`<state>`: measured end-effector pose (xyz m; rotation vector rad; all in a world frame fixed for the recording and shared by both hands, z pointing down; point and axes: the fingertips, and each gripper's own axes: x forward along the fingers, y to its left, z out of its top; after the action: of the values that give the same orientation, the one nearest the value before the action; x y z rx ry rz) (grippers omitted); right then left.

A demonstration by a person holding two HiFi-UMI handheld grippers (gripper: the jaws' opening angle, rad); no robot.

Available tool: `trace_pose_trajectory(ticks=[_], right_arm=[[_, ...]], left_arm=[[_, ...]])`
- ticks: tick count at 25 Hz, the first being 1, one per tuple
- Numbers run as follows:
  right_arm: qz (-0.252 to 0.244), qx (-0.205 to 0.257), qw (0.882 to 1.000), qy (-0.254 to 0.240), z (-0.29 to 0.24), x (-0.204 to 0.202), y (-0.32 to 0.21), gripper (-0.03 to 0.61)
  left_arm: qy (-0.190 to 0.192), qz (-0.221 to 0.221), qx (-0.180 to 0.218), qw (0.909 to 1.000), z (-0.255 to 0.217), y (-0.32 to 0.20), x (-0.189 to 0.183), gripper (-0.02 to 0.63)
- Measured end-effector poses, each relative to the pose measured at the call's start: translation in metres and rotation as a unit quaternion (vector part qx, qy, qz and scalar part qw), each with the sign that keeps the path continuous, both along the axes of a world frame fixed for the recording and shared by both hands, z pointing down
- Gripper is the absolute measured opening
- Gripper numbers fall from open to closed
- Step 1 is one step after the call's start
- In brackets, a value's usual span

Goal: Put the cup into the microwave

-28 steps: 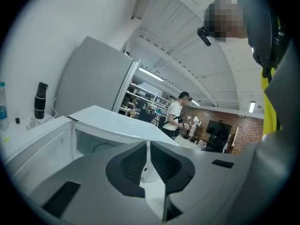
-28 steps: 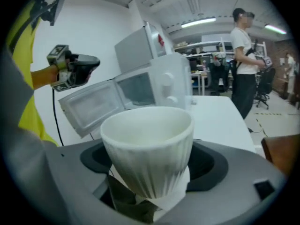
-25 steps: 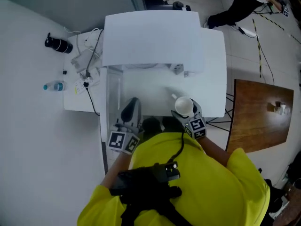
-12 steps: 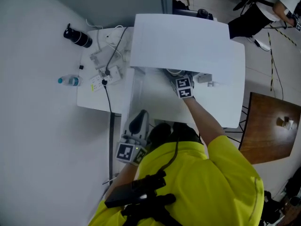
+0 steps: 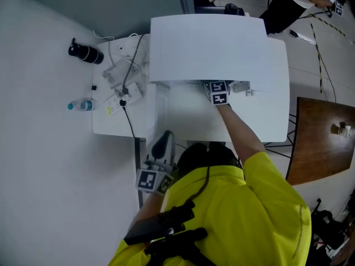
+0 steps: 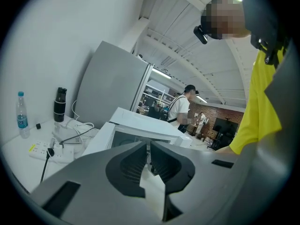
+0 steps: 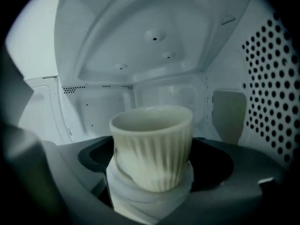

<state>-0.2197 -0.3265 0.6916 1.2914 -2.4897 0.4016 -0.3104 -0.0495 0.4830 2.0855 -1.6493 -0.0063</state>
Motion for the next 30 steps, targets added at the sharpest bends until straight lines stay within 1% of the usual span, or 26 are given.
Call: trace_pose_trajectory(ticks=[1,3,6,9,10,11,12,13,15,17,18,19,20,21,23,25,26,27,28,30], right_arm=[[-0.001,-0.007,1.0,-0.005,-0.003,0.001,0.008,0.532],[-0.008,-0.019,1.0,-0.007,-0.011,0.002,0.039,0.531],[-0.03,-0.043,0.999,0.001,-0.022,0.017,0.107,0.531],[-0.035,-0.094,0.994,-0.034,-0.039,0.051,0.176,0.531],[-0.036,-0.101,0.993,-0.046,-0.054,0.063,0.195,0.519],[-0.036,-0.096,0.993,-0.056,-0.075,0.076,0.208,0.492],[-0.033,-0.083,0.994,-0.067,-0.101,0.087,0.217,0.449],[-0.028,-0.066,0.994,-0.08,-0.128,0.098,0.221,0.439],[-0.021,-0.034,0.994,-0.102,-0.184,0.114,0.223,0.376],[-0.017,-0.001,0.993,-0.117,-0.235,0.123,0.224,0.368],[-0.013,0.013,0.992,-0.123,-0.259,0.127,0.224,0.34],[-0.007,0.026,0.991,-0.128,-0.281,0.132,0.224,0.336],[-0.002,0.036,0.991,-0.131,-0.3,0.136,0.224,0.315],[0.003,0.045,0.99,-0.134,-0.316,0.139,0.224,0.271],[0.008,0.061,0.987,-0.148,-0.343,0.142,0.225,0.267],[0.011,0.079,0.984,-0.16,-0.365,0.145,0.225,0.197],[0.01,0.091,0.983,-0.161,-0.374,0.146,0.225,0.196],[0.01,0.102,0.982,-0.16,-0.381,0.147,0.225,0.175],[0.012,0.11,0.981,-0.159,-0.387,0.149,0.224,0.106],[0.014,0.118,0.98,-0.16,-0.392,0.153,0.222,0.066]], left_arm=[[-0.002,0.004,0.0,1.0,0.001,-0.002,0.0,0.018],[-0.004,0.009,0.003,0.9999,-0.001,-0.004,0.001,0.018],[-0.007,0.025,0.009,0.9996,-0.008,-0.011,0.002,0.018],[0.0,0.032,0.024,0.9992,-0.016,-0.018,0.005,0.018],[0.004,0.03,0.03,0.9991,-0.018,-0.019,0.005,0.018],[0.005,0.028,0.035,0.999,-0.02,-0.02,0.004,0.018],[0.005,0.028,0.038,0.9989,-0.023,-0.022,0.004,0.018],[0.003,0.028,0.039,0.9988,-0.026,-0.024,0.005,0.018],[0.002,0.027,0.037,0.9989,-0.034,-0.027,0.006,0.018],[0.008,0.028,0.034,0.999,-0.046,-0.031,0.009,0.018],[0.011,0.03,0.033,0.9989,-0.054,-0.033,0.011,0.018],[0.013,0.032,0.036,0.9988,-0.064,-0.035,0.014,0.018],[0.011,0.035,0.043,0.9984,-0.075,-0.037,0.016,0.018],[0.006,0.039,0.055,0.9977,-0.088,-0.038,0.019,0.018],[-0.013,0.048,0.081,0.9955,-0.113,-0.041,0.024,0.018],[-0.024,0.057,0.1,0.993,-0.135,-0.041,0.027,0.018],[-0.023,0.06,0.107,0.9922,-0.143,-0.041,0.028,0.018],[-0.02,0.06,0.112,0.9917,-0.149,-0.04,0.027,0.018],[-0.018,0.059,0.114,0.9915,-0.152,-0.04,0.026,0.018],[-0.018,0.053,0.117,0.9916,-0.154,-0.039,0.023,0.018]])
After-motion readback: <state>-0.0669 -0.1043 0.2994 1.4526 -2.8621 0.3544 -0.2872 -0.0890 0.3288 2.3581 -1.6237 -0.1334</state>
